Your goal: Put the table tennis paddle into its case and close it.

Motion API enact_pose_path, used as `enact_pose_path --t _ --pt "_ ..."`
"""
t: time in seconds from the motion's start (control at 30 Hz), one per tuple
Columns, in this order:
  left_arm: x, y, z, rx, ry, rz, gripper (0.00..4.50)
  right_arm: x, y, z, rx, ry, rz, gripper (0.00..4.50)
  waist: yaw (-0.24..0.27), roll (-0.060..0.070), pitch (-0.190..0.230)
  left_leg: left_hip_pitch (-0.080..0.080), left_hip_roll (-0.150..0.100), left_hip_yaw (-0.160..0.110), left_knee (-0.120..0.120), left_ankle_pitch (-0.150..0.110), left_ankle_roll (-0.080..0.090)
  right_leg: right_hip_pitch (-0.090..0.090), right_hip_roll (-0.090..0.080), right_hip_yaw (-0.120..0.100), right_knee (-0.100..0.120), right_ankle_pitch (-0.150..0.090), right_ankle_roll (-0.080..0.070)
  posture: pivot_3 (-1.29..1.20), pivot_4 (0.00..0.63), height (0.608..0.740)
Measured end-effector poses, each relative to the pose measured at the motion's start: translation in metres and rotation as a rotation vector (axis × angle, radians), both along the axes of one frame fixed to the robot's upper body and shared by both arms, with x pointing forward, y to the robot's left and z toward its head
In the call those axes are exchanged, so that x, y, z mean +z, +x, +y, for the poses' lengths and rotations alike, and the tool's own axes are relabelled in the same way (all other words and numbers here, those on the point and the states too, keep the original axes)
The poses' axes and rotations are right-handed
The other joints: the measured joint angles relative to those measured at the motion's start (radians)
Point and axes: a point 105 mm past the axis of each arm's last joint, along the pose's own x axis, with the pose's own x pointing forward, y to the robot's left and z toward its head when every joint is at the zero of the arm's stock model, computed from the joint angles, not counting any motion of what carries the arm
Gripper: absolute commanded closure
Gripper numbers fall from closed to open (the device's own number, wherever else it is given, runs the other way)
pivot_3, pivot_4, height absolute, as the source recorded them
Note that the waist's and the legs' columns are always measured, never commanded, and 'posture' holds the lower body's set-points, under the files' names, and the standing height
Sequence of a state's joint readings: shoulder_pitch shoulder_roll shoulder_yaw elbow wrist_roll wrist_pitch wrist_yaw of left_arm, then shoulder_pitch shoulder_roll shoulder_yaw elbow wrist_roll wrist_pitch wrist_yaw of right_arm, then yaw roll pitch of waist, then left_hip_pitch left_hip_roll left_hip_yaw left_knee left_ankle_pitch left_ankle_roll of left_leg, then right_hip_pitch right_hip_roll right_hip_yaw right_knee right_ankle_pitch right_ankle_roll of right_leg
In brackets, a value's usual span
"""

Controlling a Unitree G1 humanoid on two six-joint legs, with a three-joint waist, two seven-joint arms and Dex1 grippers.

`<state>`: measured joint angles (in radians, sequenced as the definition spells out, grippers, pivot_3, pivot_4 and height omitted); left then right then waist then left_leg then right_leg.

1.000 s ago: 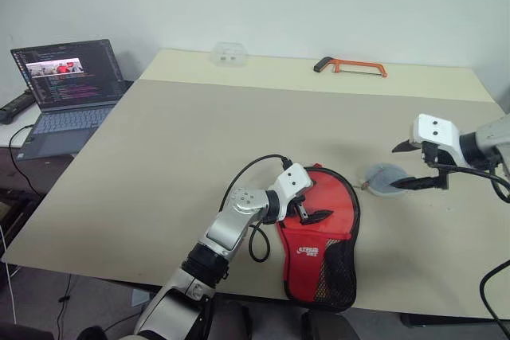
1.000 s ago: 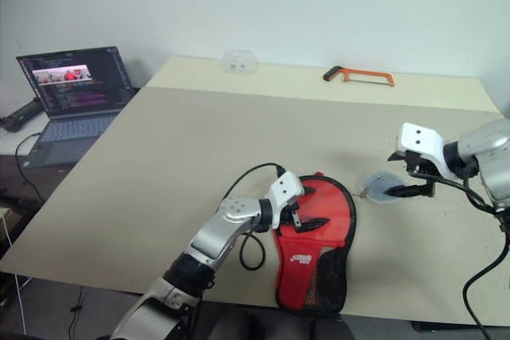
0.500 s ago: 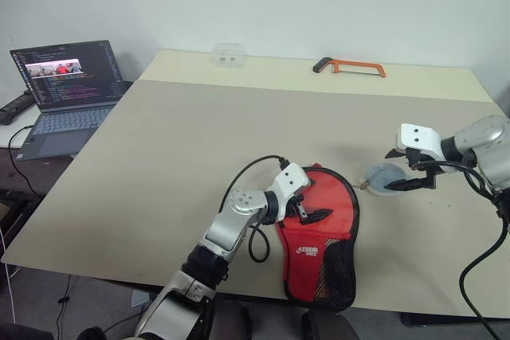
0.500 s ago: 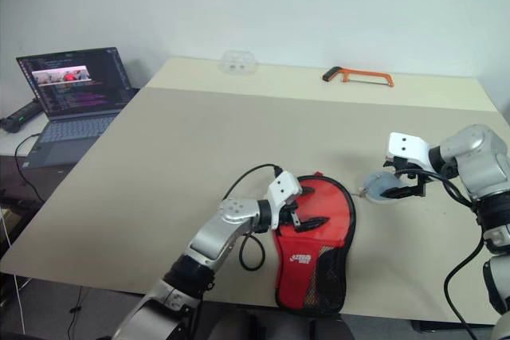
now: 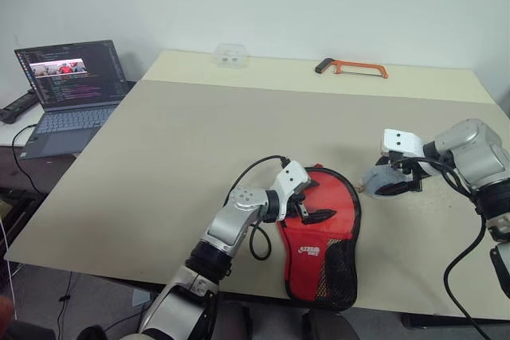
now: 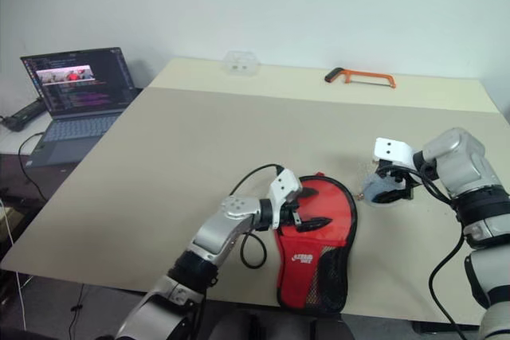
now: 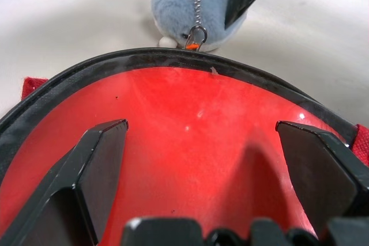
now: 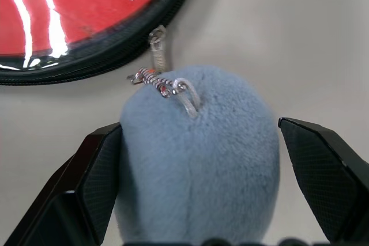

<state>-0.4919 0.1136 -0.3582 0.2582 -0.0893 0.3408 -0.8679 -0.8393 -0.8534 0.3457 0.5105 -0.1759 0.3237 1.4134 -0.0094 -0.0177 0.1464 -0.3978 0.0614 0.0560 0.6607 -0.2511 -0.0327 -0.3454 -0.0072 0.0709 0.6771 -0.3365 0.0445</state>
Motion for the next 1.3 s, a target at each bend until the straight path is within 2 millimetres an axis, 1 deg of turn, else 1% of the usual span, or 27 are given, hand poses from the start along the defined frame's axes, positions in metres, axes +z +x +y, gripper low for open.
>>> enact_pose_path --t 0.1,0.17,0.2,0.33,0.43,0.5,0.6,0.67,0.7,0.77,0.83,0.9,1.0,1.03,1.1,1.3 --pt "0.000 0.000 0.000 -0.001 0.003 -0.004 0.00 -0.002 -0.001 -0.001 -0.015 -0.007 0.019 0.98 0.001 0.000 0.000 0.000 0.000 0.000 0.000 0.000 0.000 0.000 0.000 0.000 0.000 0.000 0.000 0.00 0.150 0.740" --pt "0.000 0.000 0.000 -0.003 0.006 -0.007 0.00 -0.003 -0.002 0.001 -0.013 -0.012 0.024 1.76 0.001 0.000 0.000 0.000 0.000 0.000 0.000 0.000 0.000 0.000 0.000 0.000 0.000 0.000 0.000 0.00 0.150 0.740" --pt "0.000 0.000 0.000 -0.004 0.007 -0.007 0.00 -0.003 -0.003 0.002 -0.009 -0.013 0.024 1.99 0.000 0.000 0.000 0.000 0.000 0.000 0.000 0.000 0.000 0.000 0.000 0.000 0.000 0.000 0.000 0.00 0.150 0.740" --pt "0.000 0.001 -0.002 -0.022 0.012 -0.001 0.00 -0.005 -0.013 0.003 0.006 -0.025 0.047 3.31 0.005 0.000 0.000 0.000 0.000 0.000 0.000 0.000 0.000 0.000 0.000 -0.001 0.000 0.000 0.000 0.00 0.150 0.740" --pt "0.000 0.002 -0.005 -0.038 0.011 0.002 0.00 -0.006 -0.023 -0.003 0.003 -0.057 0.054 3.97 0.010 0.000 0.000 0.000 -0.001 -0.002 0.000 0.000 0.000 0.001 -0.001 -0.001 -0.001 0.000 0.000 0.00 0.150 0.740" --pt "0.000 0.003 -0.007 -0.046 0.011 0.003 0.00 -0.006 -0.032 -0.009 0.002 -0.088 0.056 4.26 0.013 0.000 0.000 0.000 -0.002 -0.003 0.000 0.000 0.000 0.002 -0.002 -0.001 -0.001 0.000 0.000 0.00 0.150 0.740" --pt "0.000 0.004 -0.010 -0.055 0.011 0.000 0.00 -0.007 -0.046 -0.019 -0.005 -0.138 0.070 4.31 0.017 0.000 0.000 -0.001 -0.002 -0.004 0.000 -0.001 0.001 0.002 -0.002 -0.002 -0.002 0.000 0.001 0.00 0.150 0.740" --pt "0.001 0.004 -0.012 -0.065 0.011 -0.007 0.00 -0.008 -0.063 -0.029 -0.010 -0.179 0.092 4.31 0.022 0.000 0.000 -0.001 -0.003 -0.005 0.000 -0.001 0.001 0.002 -0.003 -0.003 -0.003 -0.001 0.001 0.00 0.150 0.740" --pt "0.001 0.005 -0.011 -0.065 0.013 -0.008 0.00 -0.008 -0.066 -0.031 -0.015 -0.184 0.100 4.31 0.021 0.000 0.000 -0.001 -0.003 -0.005 0.000 -0.001 0.001 0.003 -0.003 -0.002 -0.003 -0.001 0.001 0.00 0.150 0.740" --pt "-0.001 0.005 -0.012 -0.072 0.016 -0.004 0.00 -0.007 -0.081 -0.038 -0.021 -0.210 0.124 4.32 0.021 -0.002 0.001 -0.001 -0.003 -0.005 0.000 -0.001 0.001 0.003 -0.004 -0.002 -0.004 0.000 0.002 0.00 0.150 0.740" --pt "-0.002 0.005 -0.012 -0.078 0.019 -0.006 0.00 -0.008 -0.096 -0.040 -0.003 -0.222 0.154 4.32 0.022 -0.002 0.001 -0.001 -0.003 -0.005 0.000 -0.001 0.002 0.003 -0.004 -0.003 -0.004 -0.001 0.002 0.00 0.150 0.740" --pt "-0.002 0.006 -0.012 -0.080 0.023 -0.011 0.00 -0.007 -0.106 -0.040 0.014 -0.232 0.167 4.32 0.019 -0.001 0.000 -0.001 -0.004 -0.005 0.000 -0.001 0.002 0.003 -0.004 -0.002 -0.004 -0.001 0.002 0.00 0.150 0.740" --pt "-0.003 0.007 -0.013 -0.090 0.032 -0.017 0.00 -0.004 -0.126 -0.035 0.064 -0.230 0.199 4.32 0.021 0.000 0.000 -0.001 -0.004 -0.006 0.000 -0.001 0.002 0.004 -0.004 -0.004 -0.004 -0.001 0.002 0.00 0.150 0.740" --pt "-0.003 0.008 -0.013 -0.090 0.038 -0.023 0.00 -0.003 -0.130 -0.031 0.082 -0.224 0.203 4.32 0.019 0.000 0.000 -0.001 -0.004 -0.006 0.000 -0.001 0.002 0.004 -0.004 -0.003 -0.004 -0.001 0.002 0.00 0.150 0.740" --pt "-0.003 0.008 -0.014 -0.096 0.040 -0.026 0.00 -0.004 -0.146 -0.024 0.134 -0.217 0.234 4.32 0.021 0.000 0.000 -0.001 -0.004 -0.007 0.000 -0.001 0.002 0.004 -0.004 -0.004 -0.005 -0.001 0.003 0.00 0.150 0.740" --pt "-0.003 0.011 -0.017 -0.101 0.044 -0.030 0.00 -0.012 -0.186 0.008 0.308 -0.151 0.323 4.33 0.022 -0.001 0.000 -0.001 -0.006 -0.011 0.000 -0.001 0.002 0.006 -0.005 -0.006 -0.006 -0.003 0.007 0.00 0.150 0.740"
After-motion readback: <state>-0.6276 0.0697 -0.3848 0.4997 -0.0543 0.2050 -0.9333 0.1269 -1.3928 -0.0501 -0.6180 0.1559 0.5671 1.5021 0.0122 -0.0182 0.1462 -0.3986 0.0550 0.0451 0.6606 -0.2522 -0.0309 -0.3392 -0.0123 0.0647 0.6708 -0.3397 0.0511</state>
